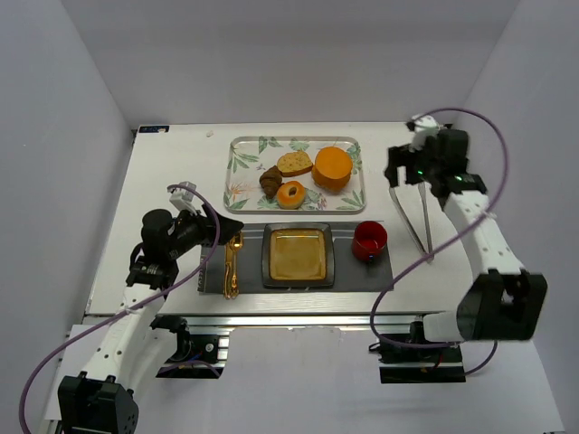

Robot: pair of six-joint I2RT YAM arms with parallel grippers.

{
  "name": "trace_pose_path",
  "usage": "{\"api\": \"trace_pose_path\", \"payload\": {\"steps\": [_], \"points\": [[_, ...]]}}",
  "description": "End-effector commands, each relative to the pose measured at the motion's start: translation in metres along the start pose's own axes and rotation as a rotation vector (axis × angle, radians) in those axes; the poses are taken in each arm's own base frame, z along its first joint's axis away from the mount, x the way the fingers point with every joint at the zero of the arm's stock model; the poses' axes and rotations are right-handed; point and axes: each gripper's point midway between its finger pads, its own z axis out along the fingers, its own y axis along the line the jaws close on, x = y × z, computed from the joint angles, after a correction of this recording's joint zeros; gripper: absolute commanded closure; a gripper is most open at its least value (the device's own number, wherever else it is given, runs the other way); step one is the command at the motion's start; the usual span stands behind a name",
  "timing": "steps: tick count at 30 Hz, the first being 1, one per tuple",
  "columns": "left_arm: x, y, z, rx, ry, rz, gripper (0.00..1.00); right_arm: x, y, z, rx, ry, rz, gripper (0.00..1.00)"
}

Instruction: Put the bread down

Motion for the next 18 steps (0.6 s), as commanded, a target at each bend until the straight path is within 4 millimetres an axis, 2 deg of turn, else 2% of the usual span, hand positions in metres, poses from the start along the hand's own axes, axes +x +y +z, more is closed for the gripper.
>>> {"api": "trace_pose_path", "payload": {"steps": [1, 2, 3, 4, 7, 11, 15, 18], "points": [[-0.007, -0.007, 0.002, 0.037, -0.013, 0.025, 0.28, 0.025, -0.037, -0.041, 0.037, -0.036, 0.008, 0.11], [-0.007, -0.007, 0.003, 0.038, -0.012, 0.025, 0.28, 0.029, -0.038, -0.056, 0.014, -0.056, -0.031, 0.11], [-0.008, -0.008, 0.003, 0.04, -0.015, 0.027, 0.28, 0.047, -0.031, -0.059, -0.069, -0.057, -0.059, 0.11], [-0.008, -0.008, 0.003, 0.042, -0.016, 0.028, 0.28, 0.059, -0.047, -0.064, -0.038, -0.049, -0.113, 0.11], [-0.007, -0.008, 0.003, 0.046, -0.016, 0.025, 0.28, 0.112, -0.063, -0.063, -0.017, 0.101, -0.119, 0.12], [-0.002, -0.006, 0.004, 0.047, -0.005, 0.017, 0.28, 0.171, -0.063, -0.048, -0.073, 0.241, -0.105, 0.12], [-0.003, -0.007, 0.004, 0.049, -0.004, 0.02, 0.28, 0.194, -0.061, -0.033, -0.124, 0.283, -0.091, 0.11], [-0.002, -0.006, 0.004, 0.043, 0.0, 0.019, 0.28, 0.206, -0.073, -0.014, -0.133, 0.341, -0.042, 0.11]]}}
